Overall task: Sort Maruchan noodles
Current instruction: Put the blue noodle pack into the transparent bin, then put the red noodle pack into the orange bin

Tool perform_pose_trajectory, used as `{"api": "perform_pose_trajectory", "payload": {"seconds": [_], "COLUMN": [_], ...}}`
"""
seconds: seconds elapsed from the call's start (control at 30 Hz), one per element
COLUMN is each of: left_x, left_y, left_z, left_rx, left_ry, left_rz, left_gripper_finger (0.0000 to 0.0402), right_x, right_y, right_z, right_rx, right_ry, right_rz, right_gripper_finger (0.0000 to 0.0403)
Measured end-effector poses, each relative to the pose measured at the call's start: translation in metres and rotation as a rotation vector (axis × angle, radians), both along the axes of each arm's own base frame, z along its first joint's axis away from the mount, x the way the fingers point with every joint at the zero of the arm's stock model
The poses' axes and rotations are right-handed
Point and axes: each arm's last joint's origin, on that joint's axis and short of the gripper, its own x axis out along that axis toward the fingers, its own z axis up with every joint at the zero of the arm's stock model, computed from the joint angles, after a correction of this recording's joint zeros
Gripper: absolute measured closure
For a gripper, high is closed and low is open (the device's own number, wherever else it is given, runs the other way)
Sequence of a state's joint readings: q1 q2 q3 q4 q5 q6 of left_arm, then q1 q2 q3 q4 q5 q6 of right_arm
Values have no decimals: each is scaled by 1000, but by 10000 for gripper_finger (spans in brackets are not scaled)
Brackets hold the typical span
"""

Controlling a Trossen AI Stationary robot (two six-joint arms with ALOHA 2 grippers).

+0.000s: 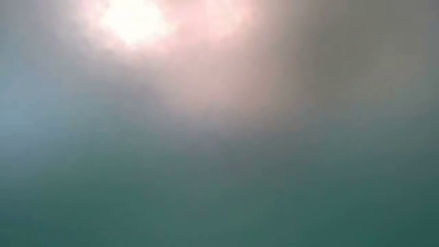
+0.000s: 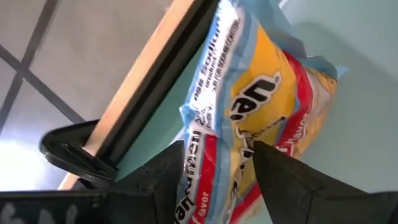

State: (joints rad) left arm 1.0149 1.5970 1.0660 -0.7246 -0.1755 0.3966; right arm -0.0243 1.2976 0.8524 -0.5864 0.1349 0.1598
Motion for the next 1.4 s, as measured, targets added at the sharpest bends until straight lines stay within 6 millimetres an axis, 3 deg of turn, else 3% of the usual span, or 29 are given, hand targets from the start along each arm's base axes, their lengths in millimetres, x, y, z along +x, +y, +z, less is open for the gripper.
{"api": "perform_pose_trajectory", "payload": {"seconds": [0.33, 0.77, 0.97, 1.4], "left_x": [-3, -1, 3, -2], "left_y": [2, 0, -3, -4], "left_z": [1, 6, 13, 40], "left_rx": [71, 91, 35, 251], "left_ry": [39, 20, -134, -144], "left_rz": [178, 171, 100, 220], "left_gripper_finger": [228, 228, 228, 228], "right_x": [0, 0, 0, -1], "right_y": [-4, -4, -4, -4], "right_z": [0, 0, 0, 0], "right_rx": [-80, -77, -74, -77], "right_ry": [4, 2, 1, 7], "right_rz": [-33, -41, -50, -44], "right_gripper_finger": [385, 385, 385, 385]}}
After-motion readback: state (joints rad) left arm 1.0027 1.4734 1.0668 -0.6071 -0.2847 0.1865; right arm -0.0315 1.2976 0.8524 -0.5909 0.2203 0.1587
